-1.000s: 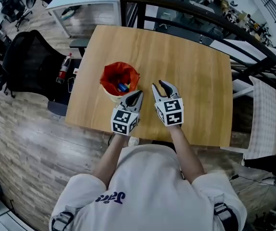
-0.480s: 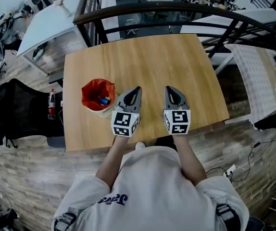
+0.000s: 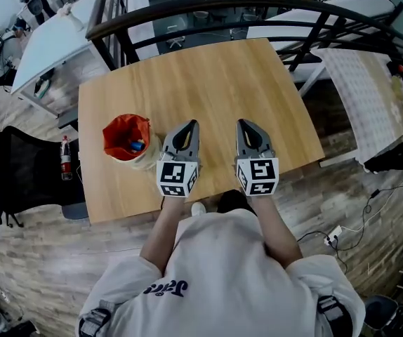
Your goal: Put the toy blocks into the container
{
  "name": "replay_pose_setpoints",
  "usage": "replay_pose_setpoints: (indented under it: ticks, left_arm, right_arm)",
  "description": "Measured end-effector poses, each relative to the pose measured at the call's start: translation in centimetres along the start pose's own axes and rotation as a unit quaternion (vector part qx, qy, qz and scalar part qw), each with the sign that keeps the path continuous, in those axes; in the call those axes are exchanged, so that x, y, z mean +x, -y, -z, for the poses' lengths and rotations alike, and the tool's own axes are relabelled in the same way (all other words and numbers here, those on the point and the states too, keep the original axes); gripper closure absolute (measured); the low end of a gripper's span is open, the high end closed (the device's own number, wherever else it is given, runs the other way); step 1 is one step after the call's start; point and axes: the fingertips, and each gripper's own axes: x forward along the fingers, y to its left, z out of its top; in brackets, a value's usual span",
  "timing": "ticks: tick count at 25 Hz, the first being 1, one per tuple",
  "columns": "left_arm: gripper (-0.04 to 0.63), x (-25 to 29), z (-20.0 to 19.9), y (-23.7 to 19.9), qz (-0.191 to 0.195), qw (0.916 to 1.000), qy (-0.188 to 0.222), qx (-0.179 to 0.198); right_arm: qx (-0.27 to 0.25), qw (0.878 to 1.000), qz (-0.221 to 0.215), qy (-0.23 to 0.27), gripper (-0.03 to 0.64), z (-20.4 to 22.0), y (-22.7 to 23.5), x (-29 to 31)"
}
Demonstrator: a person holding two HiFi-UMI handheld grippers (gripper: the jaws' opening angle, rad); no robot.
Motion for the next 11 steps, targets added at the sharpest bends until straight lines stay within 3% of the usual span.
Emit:
replay_pose_setpoints:
  ticks: [11]
  left_arm:
    - [0.581, 6.6, 0.8, 3.5, -0.043, 0.9989, -0.018, -0.008]
  right_arm:
    - [-0.007, 0.998, -0.064, -0.004, 0.601, -0.2, 7.3, 2.6]
